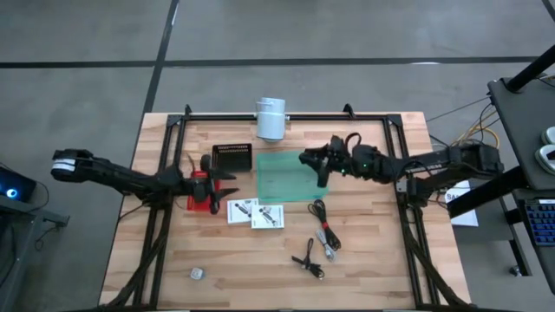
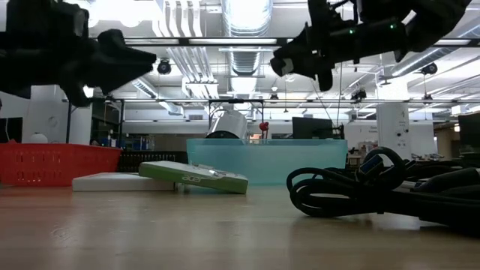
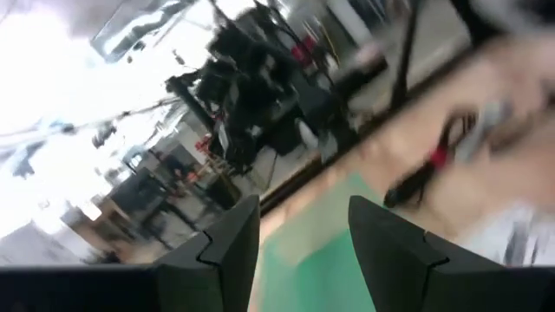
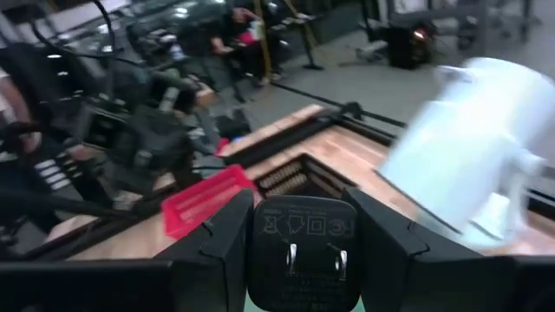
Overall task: Pick and place items into bin
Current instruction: Put the black adapter into the red bin
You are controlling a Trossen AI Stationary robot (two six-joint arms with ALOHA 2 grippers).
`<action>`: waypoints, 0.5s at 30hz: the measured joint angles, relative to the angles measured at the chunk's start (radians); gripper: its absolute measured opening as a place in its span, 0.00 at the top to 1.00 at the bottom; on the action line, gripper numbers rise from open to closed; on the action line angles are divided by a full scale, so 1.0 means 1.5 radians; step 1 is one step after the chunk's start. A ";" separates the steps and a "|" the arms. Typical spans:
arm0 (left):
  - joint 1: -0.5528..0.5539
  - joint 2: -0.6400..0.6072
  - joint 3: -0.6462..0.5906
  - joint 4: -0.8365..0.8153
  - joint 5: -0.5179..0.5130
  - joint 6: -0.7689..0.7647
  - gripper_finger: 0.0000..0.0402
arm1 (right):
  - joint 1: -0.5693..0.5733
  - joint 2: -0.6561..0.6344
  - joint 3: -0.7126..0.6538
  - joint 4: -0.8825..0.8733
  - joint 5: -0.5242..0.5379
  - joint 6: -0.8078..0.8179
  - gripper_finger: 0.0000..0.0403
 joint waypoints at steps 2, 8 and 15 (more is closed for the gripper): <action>0.000 0.033 0.002 0.026 0.001 0.053 0.60 | 0.014 0.018 0.000 0.030 0.000 -0.023 0.66; 0.000 0.145 0.073 0.056 0.006 0.169 0.60 | 0.021 0.078 0.003 0.134 -0.032 -0.027 0.66; 0.000 0.243 0.207 0.059 -0.003 0.179 0.60 | 0.023 0.125 0.004 0.220 -0.068 -0.024 0.66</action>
